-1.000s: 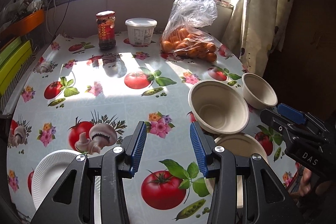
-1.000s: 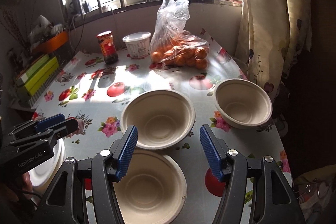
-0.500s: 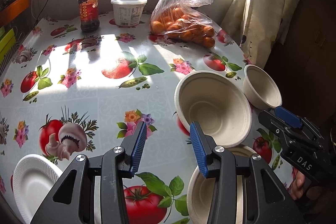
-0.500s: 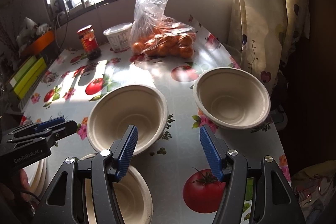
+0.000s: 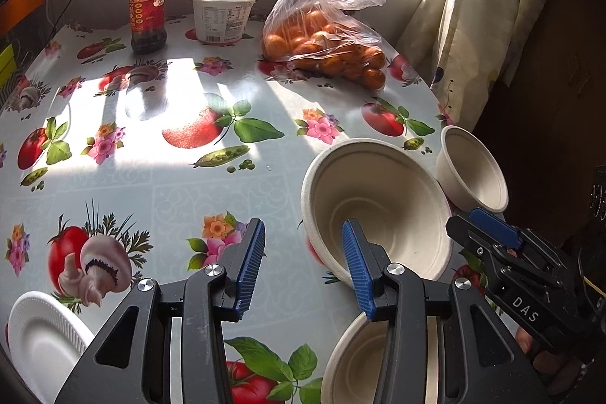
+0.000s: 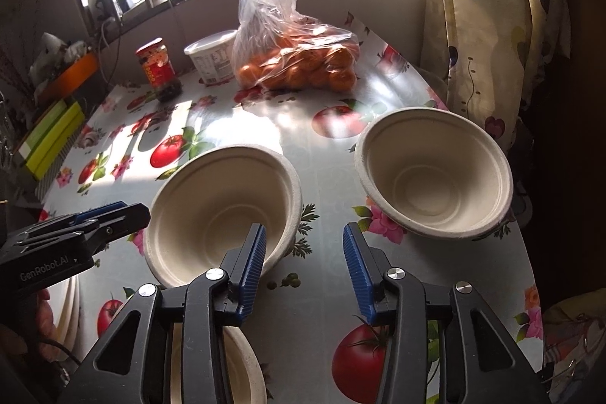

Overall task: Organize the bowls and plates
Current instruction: 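Close right gripper on a beige bowl rim while left gripper grasps another bowl rim, then lift the held bowls with both grippers and carry them toward the other bowls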

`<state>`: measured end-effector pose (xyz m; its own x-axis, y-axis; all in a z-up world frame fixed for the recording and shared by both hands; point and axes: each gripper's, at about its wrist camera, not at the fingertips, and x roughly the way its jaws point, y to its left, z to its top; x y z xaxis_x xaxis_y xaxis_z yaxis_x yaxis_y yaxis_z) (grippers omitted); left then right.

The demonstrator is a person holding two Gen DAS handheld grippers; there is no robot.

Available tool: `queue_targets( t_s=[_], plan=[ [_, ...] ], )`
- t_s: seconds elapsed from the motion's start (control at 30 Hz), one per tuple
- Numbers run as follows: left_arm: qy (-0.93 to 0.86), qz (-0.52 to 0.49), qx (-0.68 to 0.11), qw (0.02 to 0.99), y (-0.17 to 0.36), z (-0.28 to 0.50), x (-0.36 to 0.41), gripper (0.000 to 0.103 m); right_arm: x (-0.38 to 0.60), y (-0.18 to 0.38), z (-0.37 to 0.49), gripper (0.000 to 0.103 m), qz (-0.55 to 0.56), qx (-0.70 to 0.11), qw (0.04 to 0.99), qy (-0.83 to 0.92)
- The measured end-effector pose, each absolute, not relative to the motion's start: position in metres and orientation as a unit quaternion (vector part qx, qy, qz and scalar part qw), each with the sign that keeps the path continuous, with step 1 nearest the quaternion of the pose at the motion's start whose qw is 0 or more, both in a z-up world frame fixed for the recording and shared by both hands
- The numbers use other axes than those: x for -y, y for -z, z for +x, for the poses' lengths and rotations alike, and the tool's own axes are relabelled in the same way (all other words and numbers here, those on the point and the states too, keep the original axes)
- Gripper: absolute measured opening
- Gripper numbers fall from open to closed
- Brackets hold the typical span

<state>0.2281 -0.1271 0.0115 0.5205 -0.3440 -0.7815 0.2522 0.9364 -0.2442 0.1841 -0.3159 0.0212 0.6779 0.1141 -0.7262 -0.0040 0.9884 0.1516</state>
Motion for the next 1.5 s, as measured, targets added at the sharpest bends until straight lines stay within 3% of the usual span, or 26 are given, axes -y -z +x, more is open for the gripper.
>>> queue_targets(
  t_s=[0.17,0.43,0.67,0.87,0.93,1.5],
  plan=[
    [0.175,-0.059,-0.460,0.868,-0.009,0.232,0.128,0.044,0.317,-0.017,0.188,0.033,0.076,-0.405,0.911,-0.039],
    [0.177,-0.057,-0.469,0.863,-0.003,0.236,0.132,0.032,0.318,-0.013,0.191,0.022,0.083,-0.407,0.908,-0.049],
    [0.179,-0.055,-0.469,0.863,-0.002,0.237,0.133,0.030,0.316,-0.013,0.192,0.015,0.086,-0.407,0.908,-0.057],
    [0.181,-0.053,-0.468,0.863,-0.002,0.238,0.135,0.028,0.315,-0.014,0.191,0.013,0.086,-0.404,0.909,-0.060],
    [0.183,-0.052,-0.467,0.863,-0.002,0.238,0.136,0.022,0.315,-0.014,0.192,0.013,0.086,-0.404,0.909,-0.061],
    [0.183,-0.074,-0.468,0.862,0.000,0.241,0.128,0.021,0.319,-0.014,0.191,0.011,0.100,-0.397,0.910,-0.060]
  ],
)
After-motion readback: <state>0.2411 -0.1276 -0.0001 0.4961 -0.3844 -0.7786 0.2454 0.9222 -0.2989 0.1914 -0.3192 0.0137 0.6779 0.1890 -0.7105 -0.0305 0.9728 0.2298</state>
